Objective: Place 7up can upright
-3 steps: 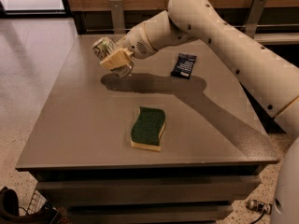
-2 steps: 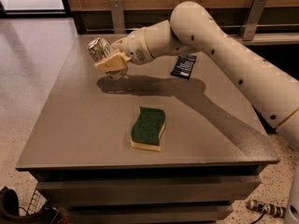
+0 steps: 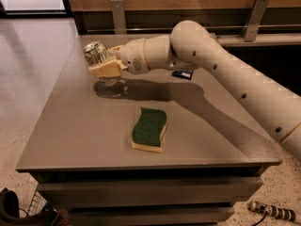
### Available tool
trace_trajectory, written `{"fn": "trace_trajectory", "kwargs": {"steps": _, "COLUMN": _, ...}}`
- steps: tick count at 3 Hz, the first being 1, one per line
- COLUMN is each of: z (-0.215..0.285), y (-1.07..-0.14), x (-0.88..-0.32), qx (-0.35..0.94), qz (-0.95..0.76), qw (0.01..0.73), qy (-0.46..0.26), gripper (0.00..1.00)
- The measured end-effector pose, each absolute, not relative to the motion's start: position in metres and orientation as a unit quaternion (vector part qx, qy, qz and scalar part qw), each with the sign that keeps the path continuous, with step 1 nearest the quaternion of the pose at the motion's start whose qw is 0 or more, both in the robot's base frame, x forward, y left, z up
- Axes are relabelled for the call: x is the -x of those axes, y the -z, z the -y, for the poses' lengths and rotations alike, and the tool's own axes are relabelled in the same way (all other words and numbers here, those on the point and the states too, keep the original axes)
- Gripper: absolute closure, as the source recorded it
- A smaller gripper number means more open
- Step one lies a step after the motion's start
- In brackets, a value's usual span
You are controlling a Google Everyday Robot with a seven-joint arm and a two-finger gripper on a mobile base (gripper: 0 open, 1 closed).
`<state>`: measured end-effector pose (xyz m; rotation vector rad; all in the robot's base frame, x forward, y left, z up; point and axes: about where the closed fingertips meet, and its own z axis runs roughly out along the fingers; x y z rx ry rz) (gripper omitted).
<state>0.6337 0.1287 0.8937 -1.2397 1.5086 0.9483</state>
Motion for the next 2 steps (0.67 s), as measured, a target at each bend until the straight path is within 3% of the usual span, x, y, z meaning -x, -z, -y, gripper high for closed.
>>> {"fn": "trace_trajectory", "kwargs": {"steps": 2, "z": -0.148, "y": -0.882, "x": -0.633, "qx": 0.460, "qz": -0.613, "qw": 0.469, "qy": -0.440, "gripper": 1.00}}
